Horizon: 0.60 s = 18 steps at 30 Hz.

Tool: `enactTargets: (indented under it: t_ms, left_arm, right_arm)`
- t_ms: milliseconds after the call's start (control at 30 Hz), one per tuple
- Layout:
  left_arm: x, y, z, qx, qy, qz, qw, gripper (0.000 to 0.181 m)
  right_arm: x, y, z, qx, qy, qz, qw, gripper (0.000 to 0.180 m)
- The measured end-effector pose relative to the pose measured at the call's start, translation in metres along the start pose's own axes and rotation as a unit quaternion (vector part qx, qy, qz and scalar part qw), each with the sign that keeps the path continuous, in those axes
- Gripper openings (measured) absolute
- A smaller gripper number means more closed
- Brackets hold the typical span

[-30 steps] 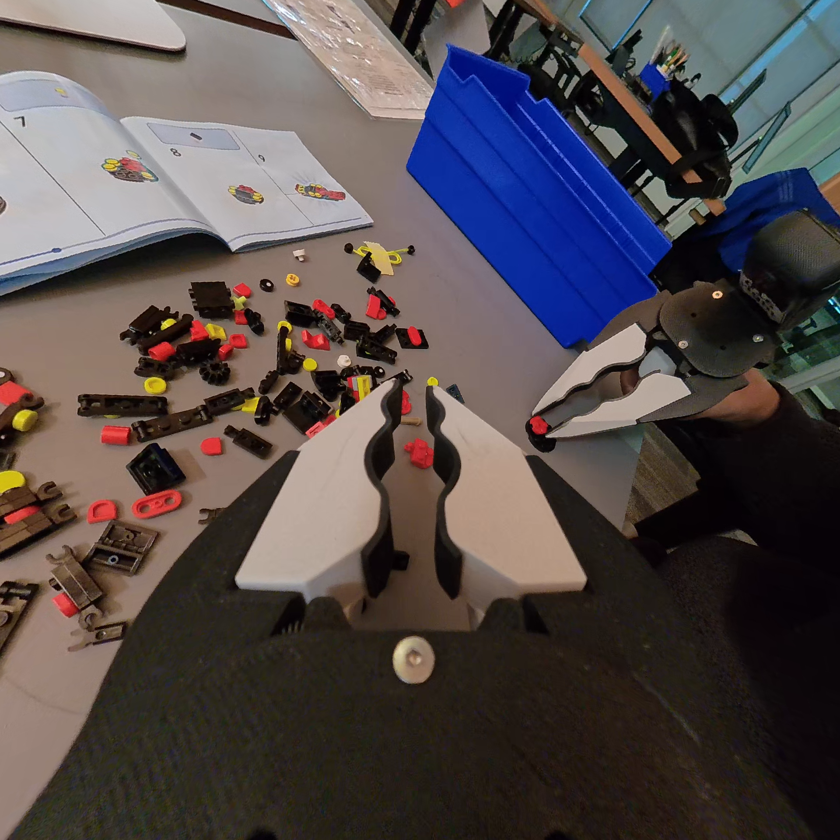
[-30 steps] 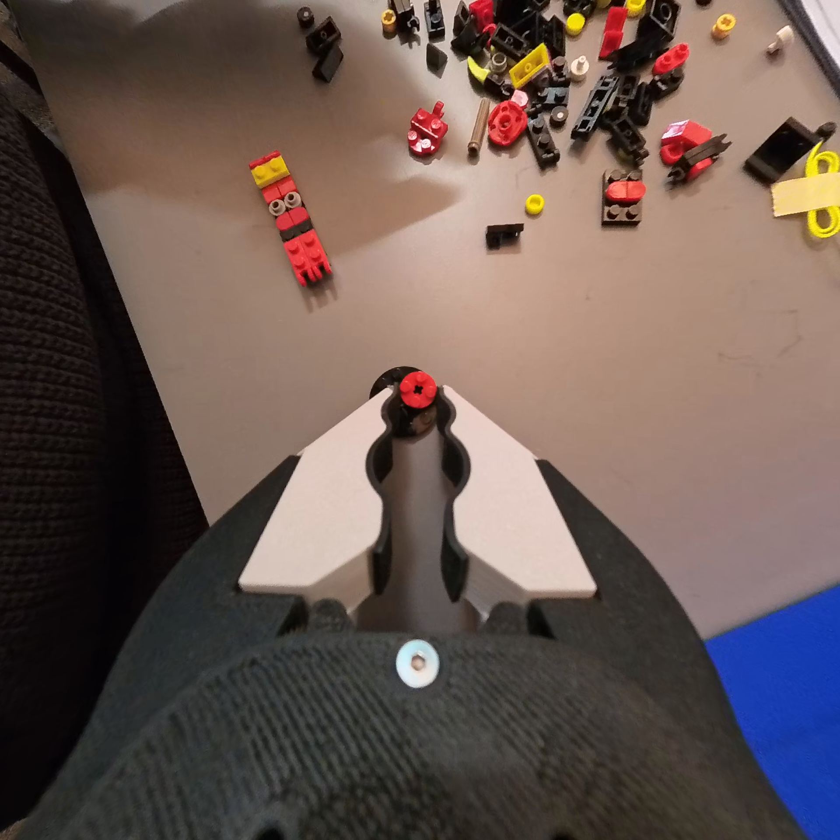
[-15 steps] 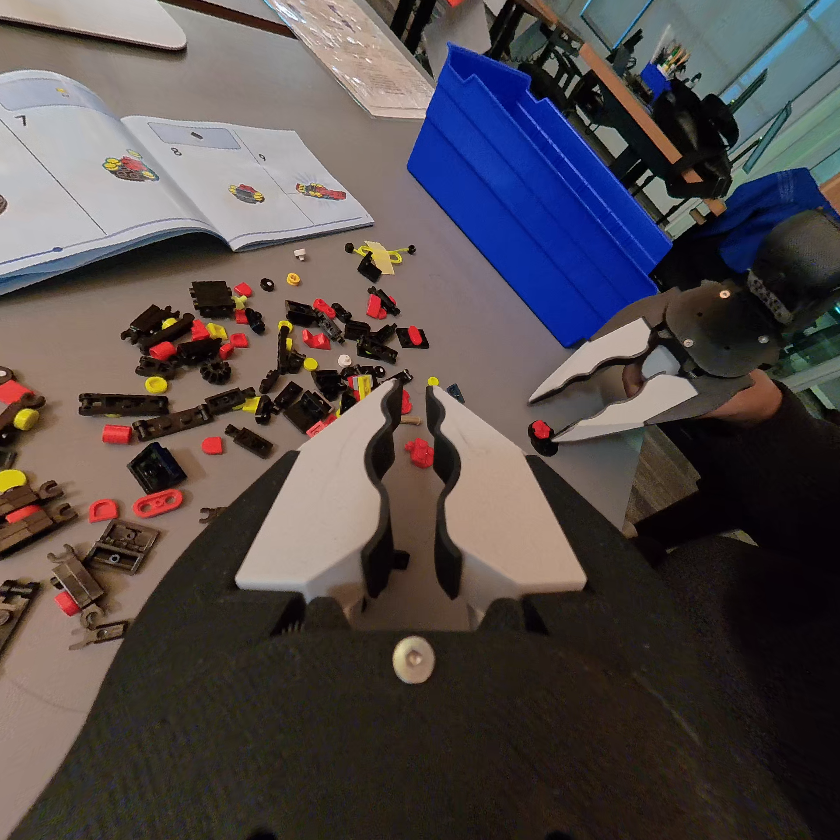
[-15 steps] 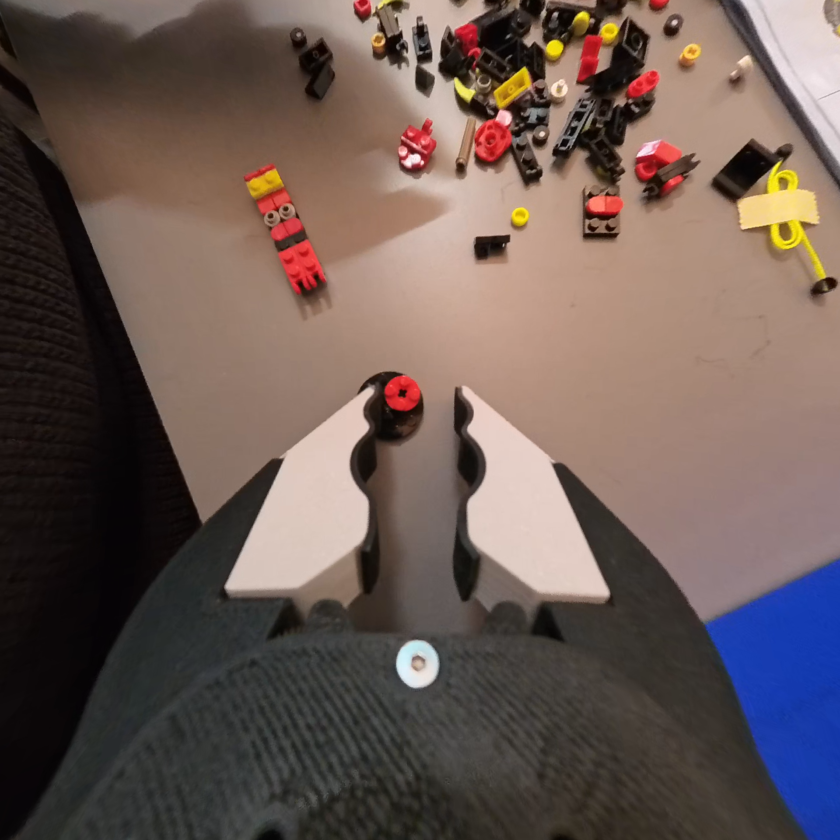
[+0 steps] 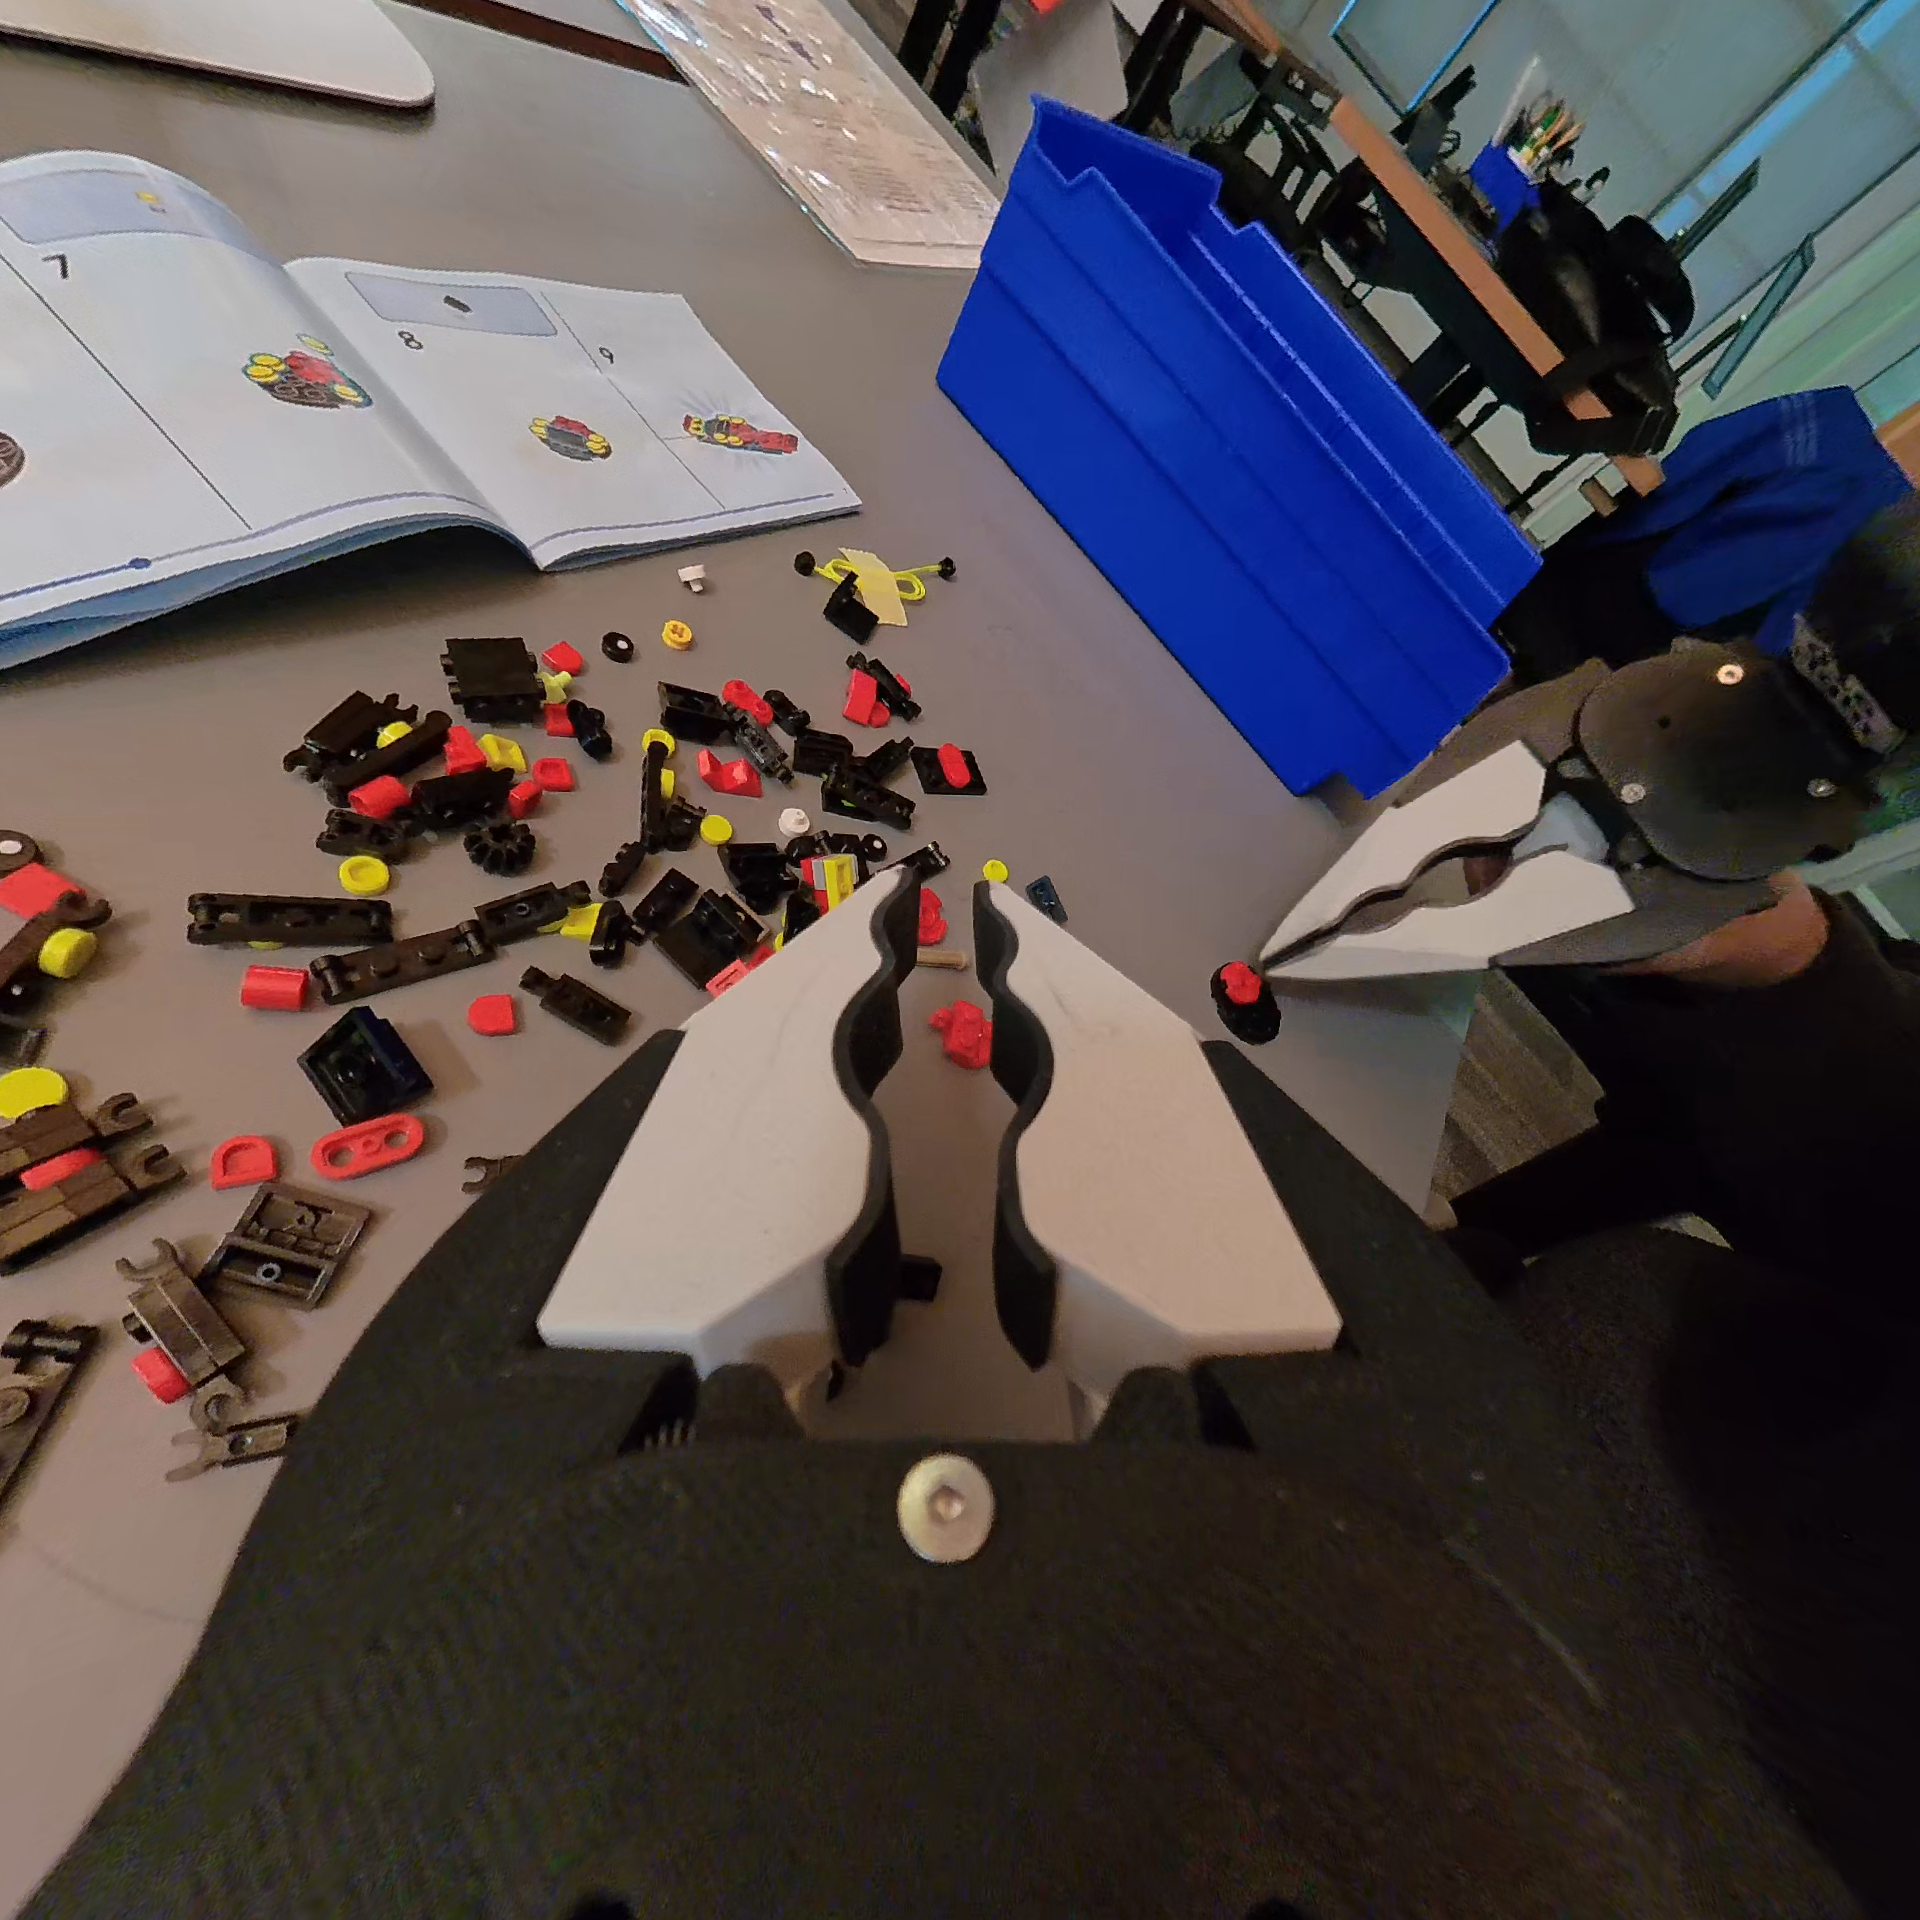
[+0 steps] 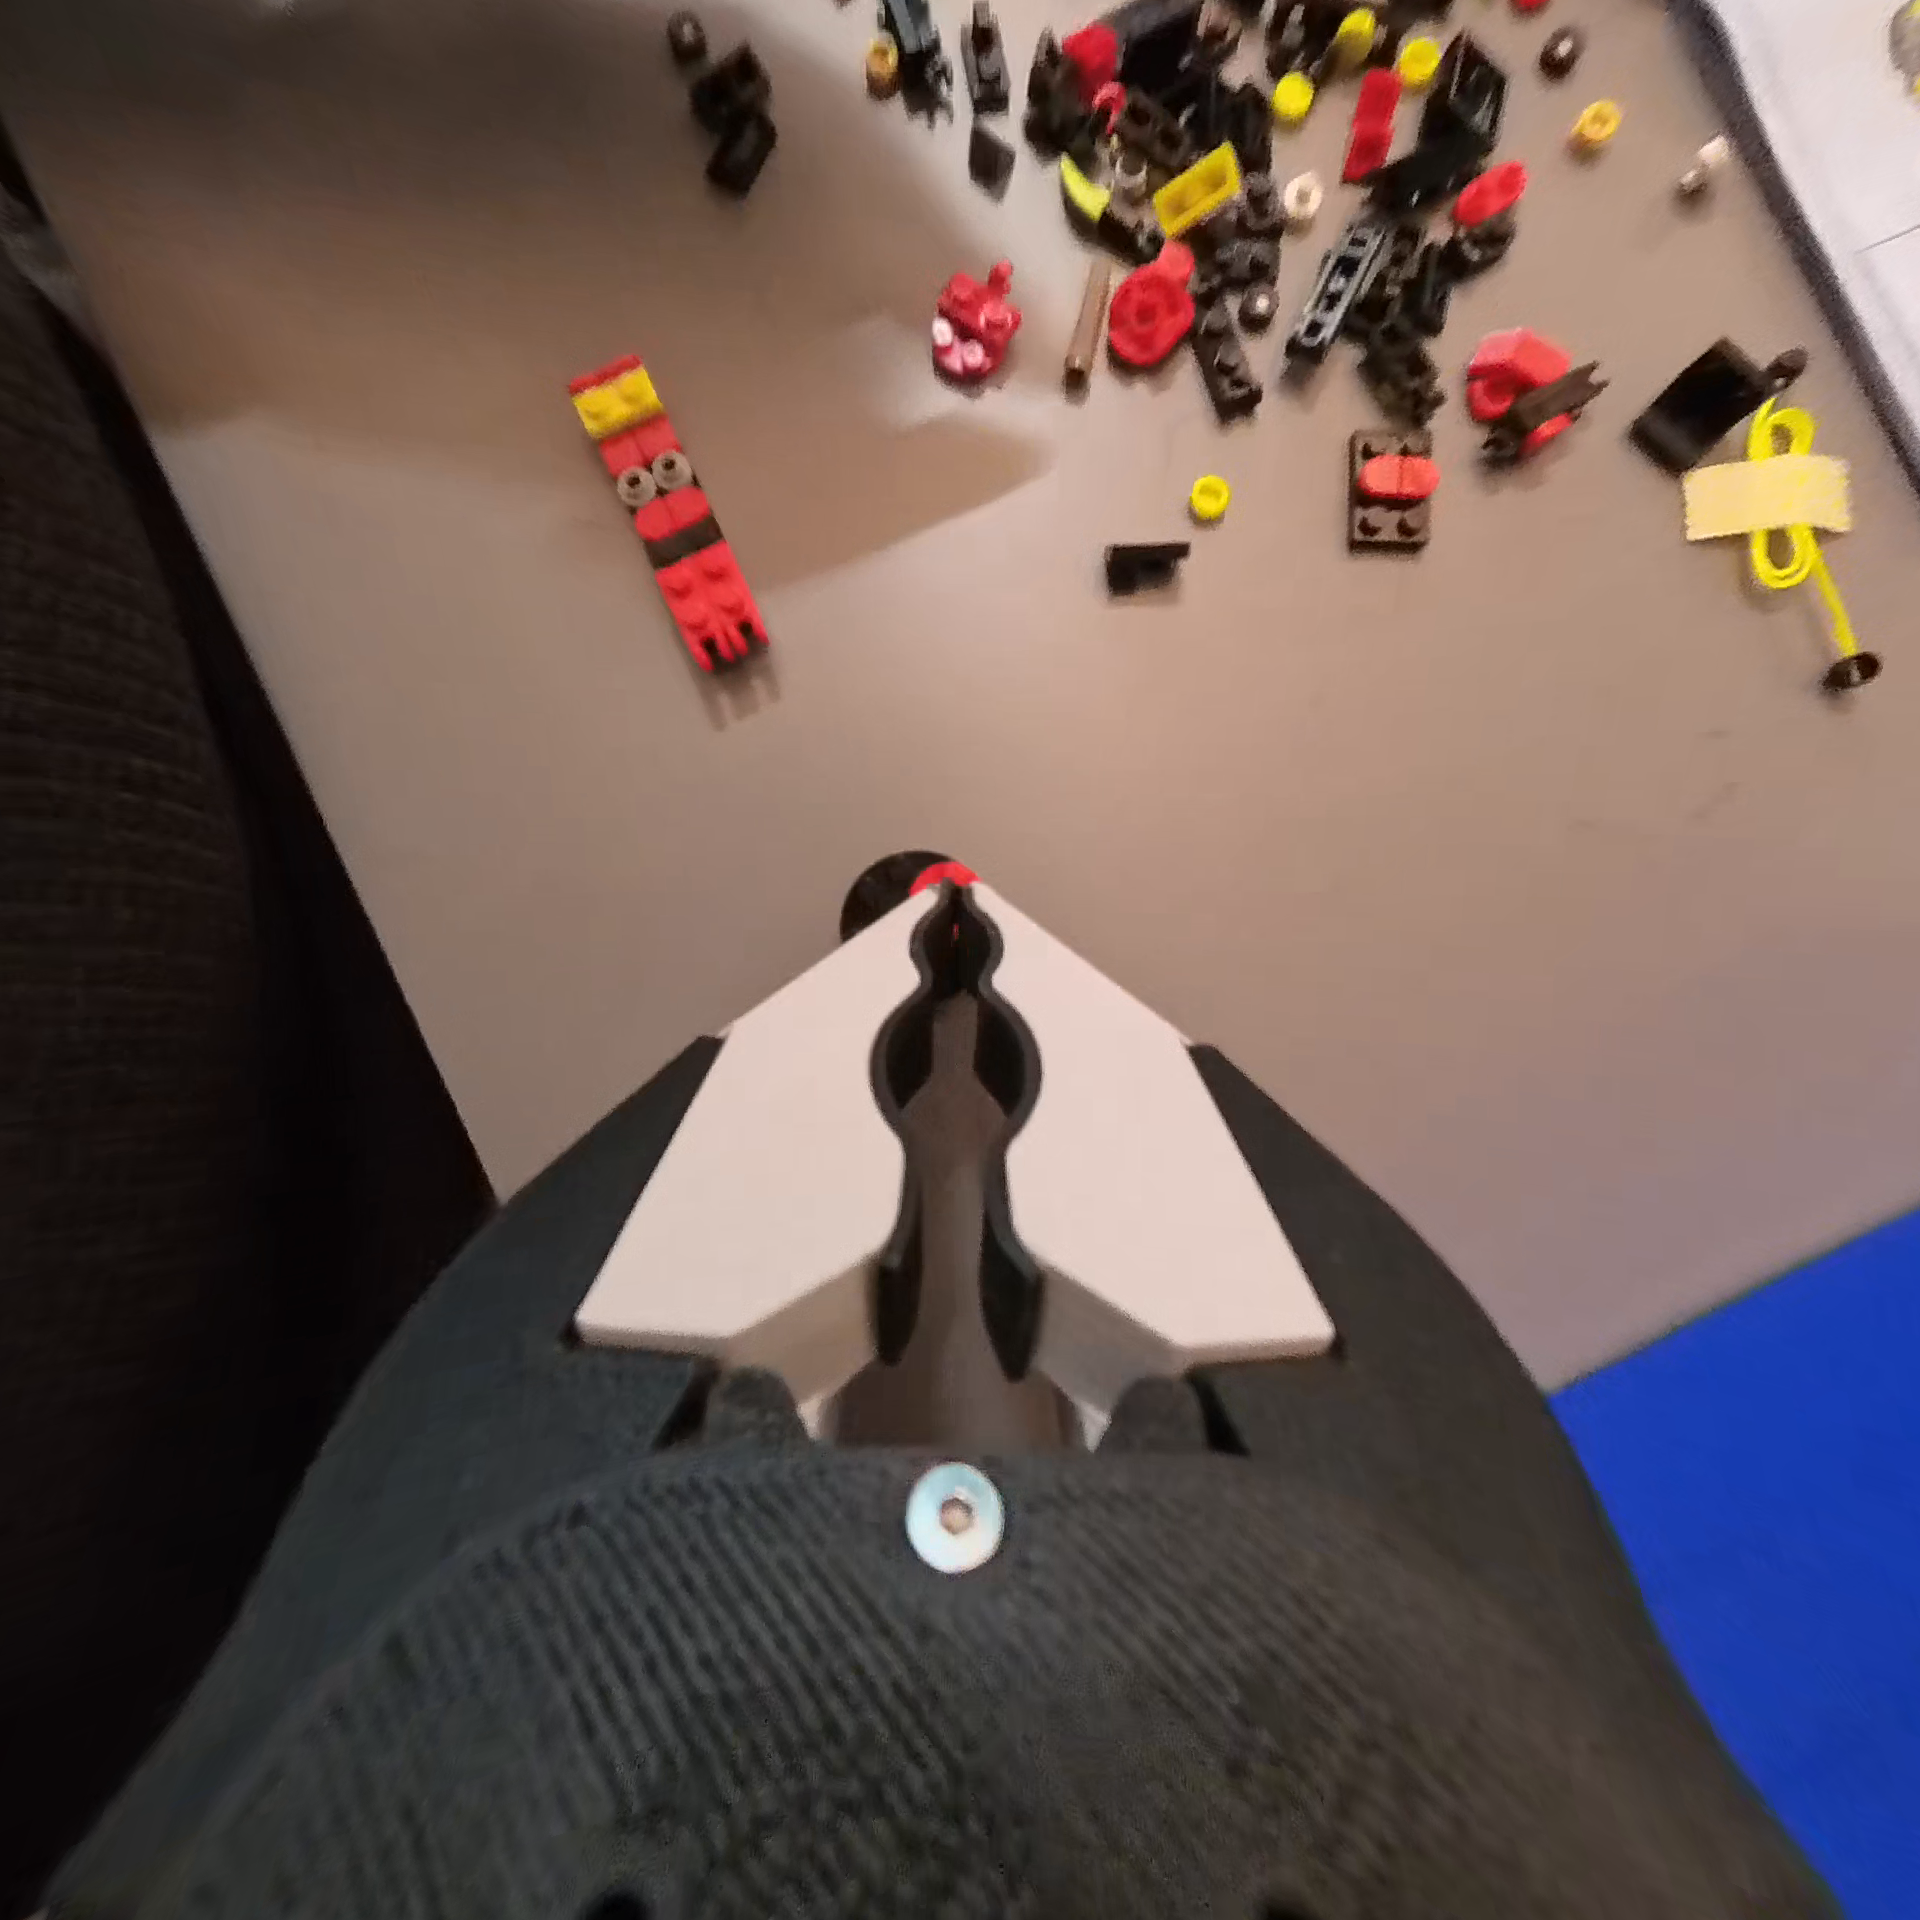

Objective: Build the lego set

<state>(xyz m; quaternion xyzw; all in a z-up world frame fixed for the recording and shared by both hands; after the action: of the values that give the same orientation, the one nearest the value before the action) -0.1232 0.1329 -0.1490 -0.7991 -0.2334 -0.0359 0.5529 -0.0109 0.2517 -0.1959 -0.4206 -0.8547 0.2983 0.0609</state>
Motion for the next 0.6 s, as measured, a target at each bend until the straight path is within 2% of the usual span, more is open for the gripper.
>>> enactTargets:
  t_ms: [33,433,600]
  left_arm:
    - [-0.0001,0.0000,0.0000,0.000,0.000,0.000,1.000,0.007]
    - [0.0000,-0.0003,-0.0001,0.002,0.002,-0.005,1.000,0.007]
    - [0.0021,-0.0017,-0.0002,0.005,0.005,-0.009,1.000,0.007]
  right_arm:
    - [0.0009,0.0022,0.0016,-0.009,0.008,-0.005,1.000,0.000]
    - [-0.0017,0.0049,0.0057,-0.023,-0.007,0.021,1.000,0.000]
    - [-0.0010,0.0040,0.0067,-0.035,-0.022,0.062,0.997,0.000]
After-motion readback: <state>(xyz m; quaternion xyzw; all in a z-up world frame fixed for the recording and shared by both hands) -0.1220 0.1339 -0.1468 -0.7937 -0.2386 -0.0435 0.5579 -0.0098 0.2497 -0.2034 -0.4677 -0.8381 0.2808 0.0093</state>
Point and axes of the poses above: each gripper's, where its closed fingertips meet, z out along the fingers, y out of its underside, x = y × z across the jaws, the point moved 1 cm from there along -z, back along the fingers, and after that the axes turned 14 degrees about z, right-handed, at the moved point
